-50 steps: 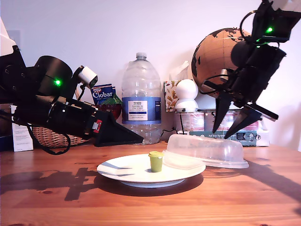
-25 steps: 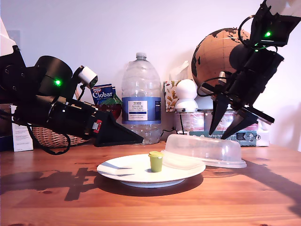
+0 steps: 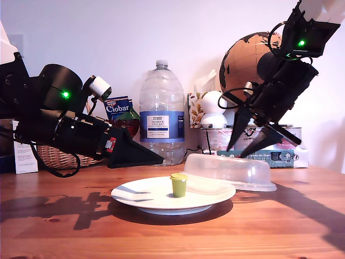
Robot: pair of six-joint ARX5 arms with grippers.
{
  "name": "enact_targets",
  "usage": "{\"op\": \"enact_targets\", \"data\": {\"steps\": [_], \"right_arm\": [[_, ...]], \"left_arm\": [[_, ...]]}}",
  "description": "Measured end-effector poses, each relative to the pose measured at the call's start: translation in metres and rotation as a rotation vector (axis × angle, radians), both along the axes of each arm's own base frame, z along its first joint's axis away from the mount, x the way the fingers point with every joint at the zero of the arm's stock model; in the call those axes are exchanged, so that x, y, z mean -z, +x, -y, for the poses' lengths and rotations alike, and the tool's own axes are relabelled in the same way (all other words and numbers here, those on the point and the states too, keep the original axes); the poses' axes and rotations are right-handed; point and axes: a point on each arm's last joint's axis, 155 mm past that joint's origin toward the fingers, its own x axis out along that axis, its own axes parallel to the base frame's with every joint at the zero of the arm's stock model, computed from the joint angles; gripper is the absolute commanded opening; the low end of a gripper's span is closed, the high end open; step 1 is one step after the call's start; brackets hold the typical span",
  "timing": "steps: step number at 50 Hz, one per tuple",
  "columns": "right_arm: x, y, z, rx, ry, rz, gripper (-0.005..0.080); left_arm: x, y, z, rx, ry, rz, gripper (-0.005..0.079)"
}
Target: Lift the plastic dome with your right arm while removing the green coffee capsule from the plate using your left arm.
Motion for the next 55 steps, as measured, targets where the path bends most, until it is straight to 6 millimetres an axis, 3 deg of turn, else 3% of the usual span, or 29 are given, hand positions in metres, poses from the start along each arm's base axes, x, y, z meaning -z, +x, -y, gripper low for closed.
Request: {"op": "enact_targets", "data": {"steps": [23,55], "right_arm": [[-0.013,-0.002,-0.014,-0.009,0.094,-0.020,0.0245],[-0.007,-0.001,-0.017,-0.010,0.051,-0.011,0.0209]], "left_arm": [[0.000,0.001,-0.001,-0.002,0.000,0.000,0.0360],[0.002,0.003,-0.005,-0.013,0.004,-0.010,0.0360]]}}
